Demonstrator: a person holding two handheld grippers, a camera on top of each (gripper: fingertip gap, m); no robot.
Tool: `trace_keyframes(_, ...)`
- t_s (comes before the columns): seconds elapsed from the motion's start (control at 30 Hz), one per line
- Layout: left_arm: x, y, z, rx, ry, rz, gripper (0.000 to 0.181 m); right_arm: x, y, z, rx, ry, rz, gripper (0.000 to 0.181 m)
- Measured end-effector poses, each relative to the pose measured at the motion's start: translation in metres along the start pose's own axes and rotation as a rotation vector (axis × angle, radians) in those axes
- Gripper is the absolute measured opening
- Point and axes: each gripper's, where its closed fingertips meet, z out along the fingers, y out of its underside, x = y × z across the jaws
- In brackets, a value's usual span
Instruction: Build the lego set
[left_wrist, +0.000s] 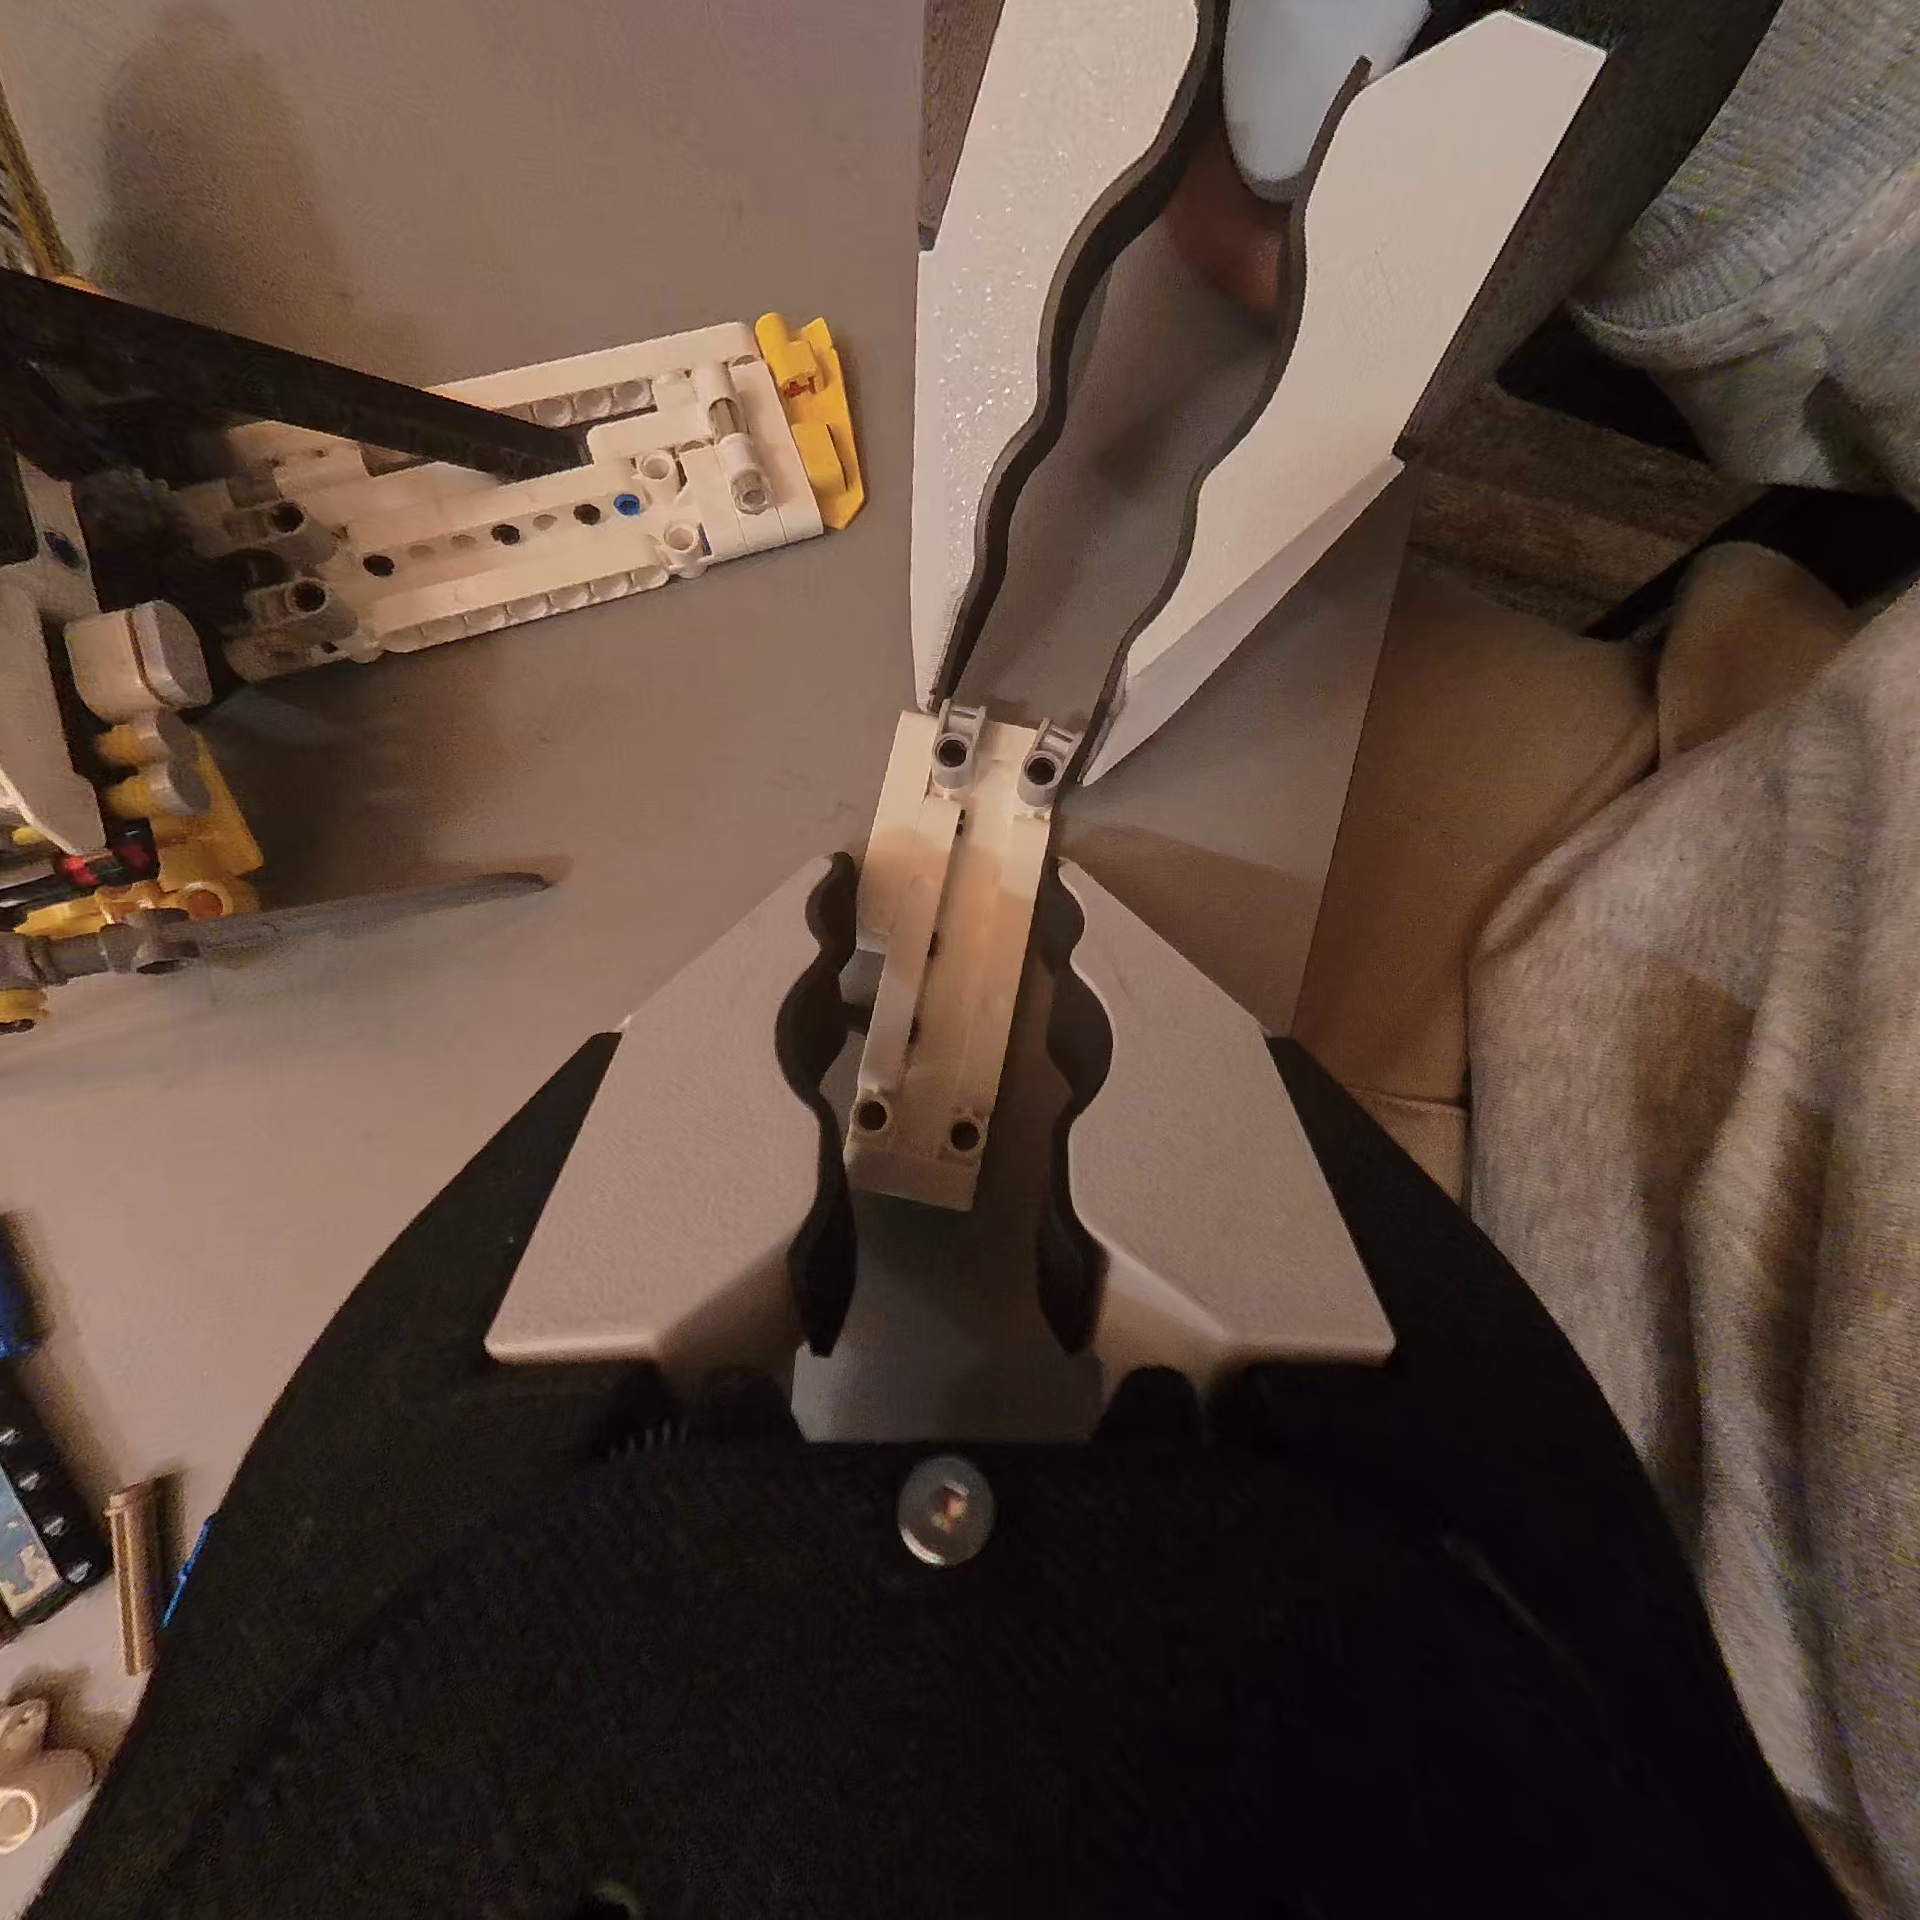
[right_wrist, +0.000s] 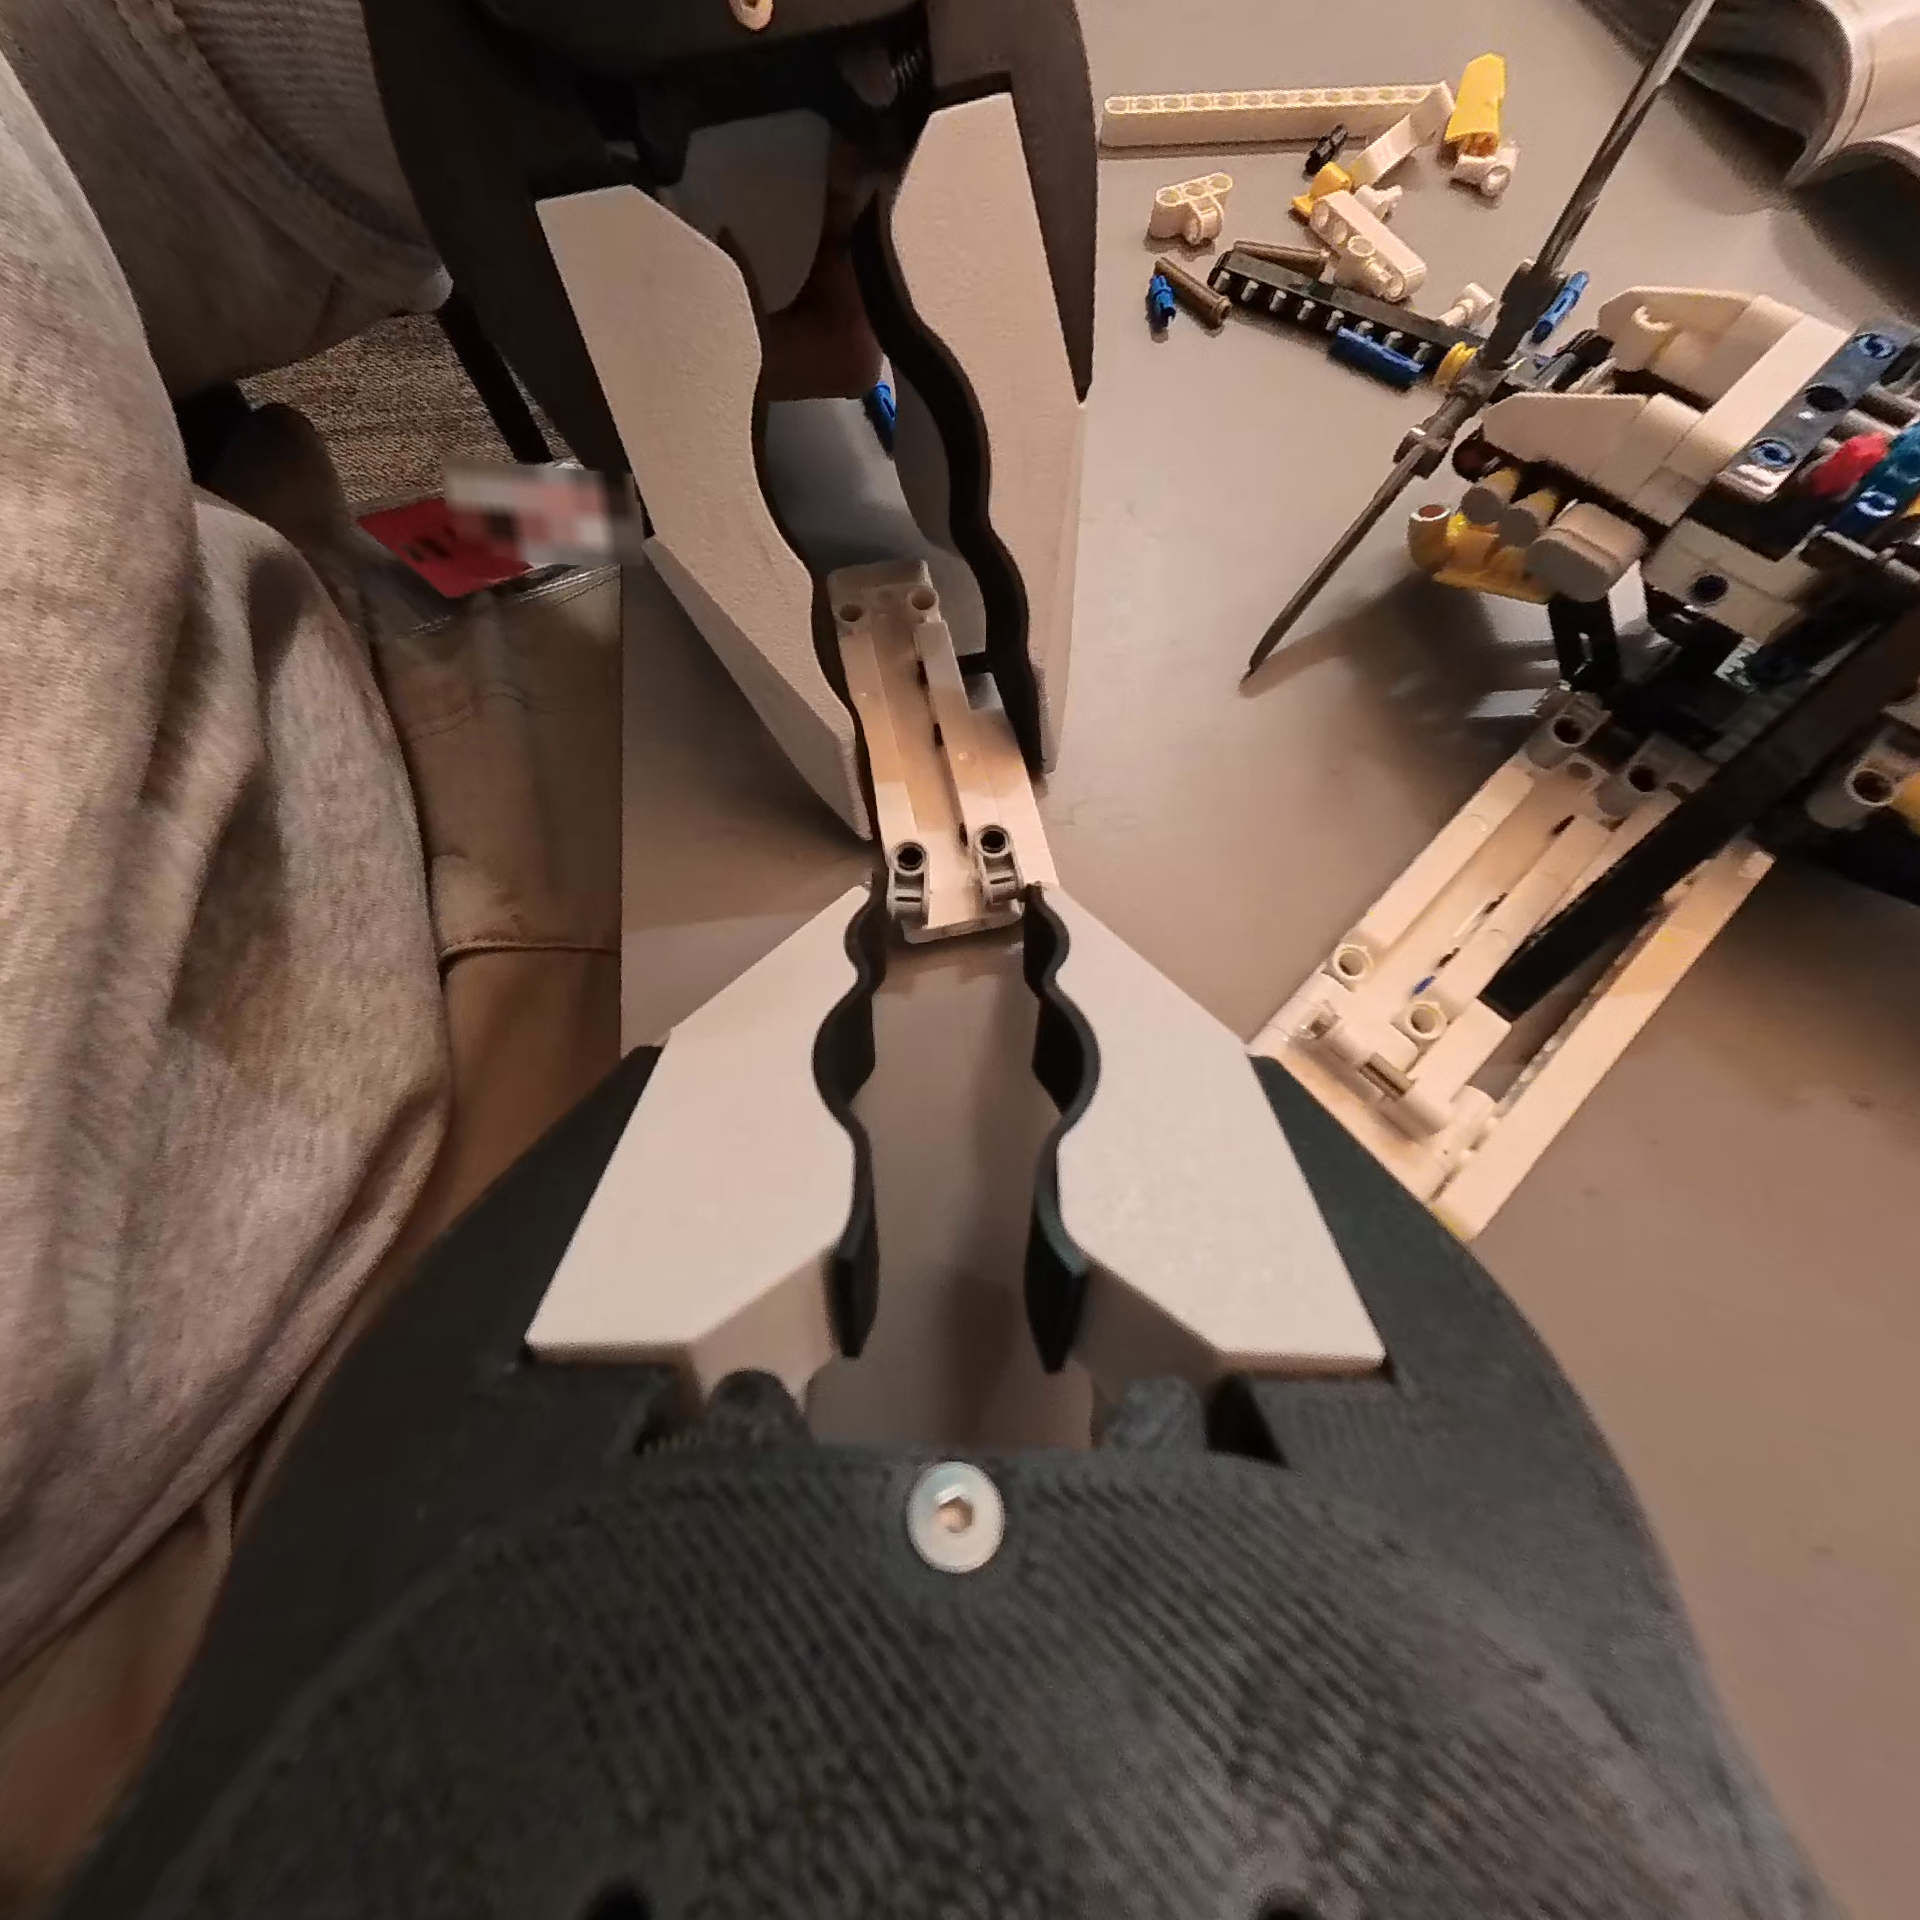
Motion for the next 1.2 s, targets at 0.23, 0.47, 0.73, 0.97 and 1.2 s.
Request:
trace_keyframes(0.23, 0.000, 0.000, 0.000, 0.000, 0.001, -0.001, 0.036, 0.000, 0.000, -0.001, -0.001, -0.013, 0.022, 0.025)
trace_keyframes(0.47, 0.000, 0.000, 0.000, 0.000, 0.000, 0.001, 0.035, 0.004, 0.006, -0.005, -0.016, -0.009, 0.045, 0.032)
trace_keyframes(0.73, -0.001, 0.000, 0.000, -0.001, -0.004, -0.001, 0.034, -0.005, 0.006, -0.007, -0.017, -0.082, 0.058, 0.008)
trace_keyframes(0.97, -0.001, 0.000, 0.000, -0.001, -0.003, -0.001, 0.034, -0.004, 0.006, -0.008, -0.013, -0.055, 0.034, 0.011)
trace_keyframes(1.2, -0.001, 0.000, 0.000, 0.000, -0.003, -0.001, 0.034, -0.005, 0.002, -0.012, 0.020, -0.058, 0.040, 0.011)
